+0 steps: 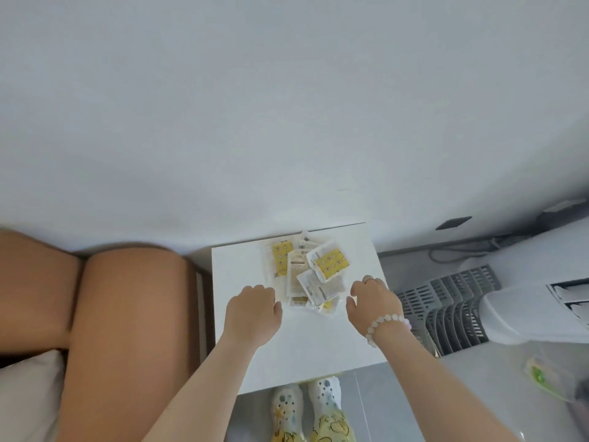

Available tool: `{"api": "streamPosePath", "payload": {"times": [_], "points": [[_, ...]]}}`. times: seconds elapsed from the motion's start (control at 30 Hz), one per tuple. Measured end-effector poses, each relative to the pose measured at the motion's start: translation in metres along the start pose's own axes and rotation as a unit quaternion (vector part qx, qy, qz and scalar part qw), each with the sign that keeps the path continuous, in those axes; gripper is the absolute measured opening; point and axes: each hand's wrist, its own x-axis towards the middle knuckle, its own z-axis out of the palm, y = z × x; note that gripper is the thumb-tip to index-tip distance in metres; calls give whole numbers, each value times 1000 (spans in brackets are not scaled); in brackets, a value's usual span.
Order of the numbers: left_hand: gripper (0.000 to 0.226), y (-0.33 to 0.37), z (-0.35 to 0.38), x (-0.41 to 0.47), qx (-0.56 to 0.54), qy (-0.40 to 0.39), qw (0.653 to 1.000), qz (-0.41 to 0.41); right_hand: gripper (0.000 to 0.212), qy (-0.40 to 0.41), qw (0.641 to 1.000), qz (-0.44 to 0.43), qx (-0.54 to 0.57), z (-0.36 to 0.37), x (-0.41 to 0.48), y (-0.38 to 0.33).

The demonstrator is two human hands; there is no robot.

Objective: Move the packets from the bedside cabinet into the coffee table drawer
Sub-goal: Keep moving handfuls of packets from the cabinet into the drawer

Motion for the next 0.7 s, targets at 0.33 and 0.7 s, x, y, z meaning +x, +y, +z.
{"api": "streamPosePath", "payload": {"times": [0.33, 0.7], "points": [[31, 0, 93, 87, 17, -41, 998, -33, 96, -82, 993, -39, -81, 97, 123, 14], [47, 36, 129, 133, -124, -10, 980, -158, 111, -107, 988, -107, -34, 135, 161, 25]]}}
